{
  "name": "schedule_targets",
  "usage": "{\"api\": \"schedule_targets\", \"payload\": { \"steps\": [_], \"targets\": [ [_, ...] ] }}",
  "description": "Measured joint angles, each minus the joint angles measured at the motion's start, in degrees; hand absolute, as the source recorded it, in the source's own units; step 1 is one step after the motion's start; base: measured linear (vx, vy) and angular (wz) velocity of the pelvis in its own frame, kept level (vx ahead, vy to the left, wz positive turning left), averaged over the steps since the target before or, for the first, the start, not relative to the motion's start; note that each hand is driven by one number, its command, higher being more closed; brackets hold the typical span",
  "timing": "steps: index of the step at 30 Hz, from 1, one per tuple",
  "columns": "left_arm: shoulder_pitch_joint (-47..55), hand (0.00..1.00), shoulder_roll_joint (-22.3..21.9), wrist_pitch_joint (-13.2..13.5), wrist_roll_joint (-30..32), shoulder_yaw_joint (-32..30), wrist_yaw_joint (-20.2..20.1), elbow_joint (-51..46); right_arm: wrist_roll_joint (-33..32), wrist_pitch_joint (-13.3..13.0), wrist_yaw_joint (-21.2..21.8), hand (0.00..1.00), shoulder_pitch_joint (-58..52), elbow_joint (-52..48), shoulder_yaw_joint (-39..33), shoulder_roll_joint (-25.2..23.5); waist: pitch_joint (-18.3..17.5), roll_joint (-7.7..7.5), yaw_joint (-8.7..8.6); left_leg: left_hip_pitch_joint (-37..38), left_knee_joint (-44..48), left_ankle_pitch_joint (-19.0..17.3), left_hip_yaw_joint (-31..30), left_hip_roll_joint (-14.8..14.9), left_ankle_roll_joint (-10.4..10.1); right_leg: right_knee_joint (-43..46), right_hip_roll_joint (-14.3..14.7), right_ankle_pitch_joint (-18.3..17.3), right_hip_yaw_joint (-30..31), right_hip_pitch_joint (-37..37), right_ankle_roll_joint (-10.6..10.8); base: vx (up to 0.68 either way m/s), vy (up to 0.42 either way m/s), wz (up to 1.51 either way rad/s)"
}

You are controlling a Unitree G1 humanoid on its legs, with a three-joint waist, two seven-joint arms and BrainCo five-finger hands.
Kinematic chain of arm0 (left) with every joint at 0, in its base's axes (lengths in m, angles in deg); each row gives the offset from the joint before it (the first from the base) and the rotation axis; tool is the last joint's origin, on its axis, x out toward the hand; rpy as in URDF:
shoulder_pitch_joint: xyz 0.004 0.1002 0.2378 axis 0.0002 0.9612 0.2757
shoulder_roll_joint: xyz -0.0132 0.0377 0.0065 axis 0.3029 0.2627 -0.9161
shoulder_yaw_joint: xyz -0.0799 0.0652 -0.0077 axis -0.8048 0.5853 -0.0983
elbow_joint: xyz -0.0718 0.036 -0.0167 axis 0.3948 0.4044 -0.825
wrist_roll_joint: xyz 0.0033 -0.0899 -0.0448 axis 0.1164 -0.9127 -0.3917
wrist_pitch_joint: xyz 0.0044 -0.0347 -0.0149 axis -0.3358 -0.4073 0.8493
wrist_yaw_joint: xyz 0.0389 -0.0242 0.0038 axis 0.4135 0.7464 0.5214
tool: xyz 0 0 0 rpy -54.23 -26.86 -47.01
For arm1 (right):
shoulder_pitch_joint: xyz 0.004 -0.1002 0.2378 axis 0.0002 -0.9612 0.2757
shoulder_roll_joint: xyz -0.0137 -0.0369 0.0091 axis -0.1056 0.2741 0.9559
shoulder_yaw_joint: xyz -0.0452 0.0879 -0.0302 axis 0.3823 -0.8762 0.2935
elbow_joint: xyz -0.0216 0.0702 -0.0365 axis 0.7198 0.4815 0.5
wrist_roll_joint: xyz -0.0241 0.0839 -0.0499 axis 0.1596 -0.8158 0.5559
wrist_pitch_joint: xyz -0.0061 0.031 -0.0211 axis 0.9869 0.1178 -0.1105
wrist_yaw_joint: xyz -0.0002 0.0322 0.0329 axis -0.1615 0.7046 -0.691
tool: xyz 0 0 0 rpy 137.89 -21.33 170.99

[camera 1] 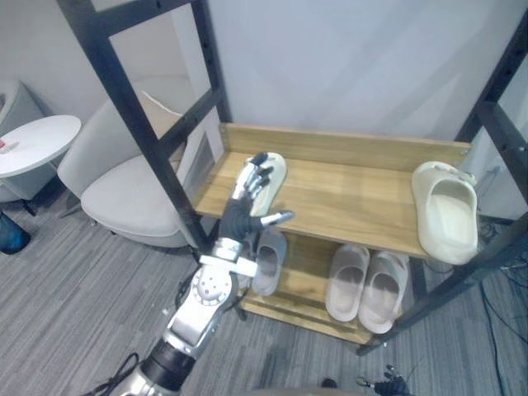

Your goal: Organize the slippers on the shoe rack

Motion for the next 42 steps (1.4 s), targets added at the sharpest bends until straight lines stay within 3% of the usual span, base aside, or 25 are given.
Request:
{"api": "schedule_targets", "payload": {
  "steps": [7,22,36,42],
  "targets": [
    [-5.15,0.00,1.80,-1.83,2.18,-2.56,2.56,6.91,-0.06,0.17,-0.15,0.00,0.34,0.02,-0.47,-0.04,0.58,-1.30,-0.53,0.15,-0.03,-0.01,-0.74,-0.11,0.00,-0.37,-0.02,0.18,-0.75,0.79,0.07,0.01,0.000,0.06],
    [-16.78,0.00,6.15,-4.85,5.51,-4.72,4.11,24.62,-0.23,0.17,-0.27,0.00,0.46,0.05,-1.00,-0.17,2.54,-0.59,-2.71,-0.13,-0.39,-0.07,0.69,0.18,-0.09,-0.38,0.35,0.19,0.75,-0.50,0.00,0.00,-0.001,-0.05],
    [-26.80,0.00,11.56,-7.30,13.18,-4.94,4.16,36.85,-1.65,-0.01,-0.26,0.00,1.23,0.77,-1.12,-1.16,3.13,0.16,-2.73,-0.76,-0.81,-0.10,1.87,0.07,-0.16,-0.37,0.36,0.24,2.05,-2.26,-0.04,-0.01,-0.001,-0.04],
    [-27.40,0.00,12.03,-7.55,13.99,-5.12,4.30,37.20,-2.45,0.01,-0.22,0.00,1.02,0.94,-2.28,-1.91,3.28,0.46,-2.75,-1.41,-0.63,0.05,1.85,-0.01,-0.26,-0.37,0.30,0.53,2.16,-2.70,-0.09,-0.01,-0.001,-0.01]
  ]
}}
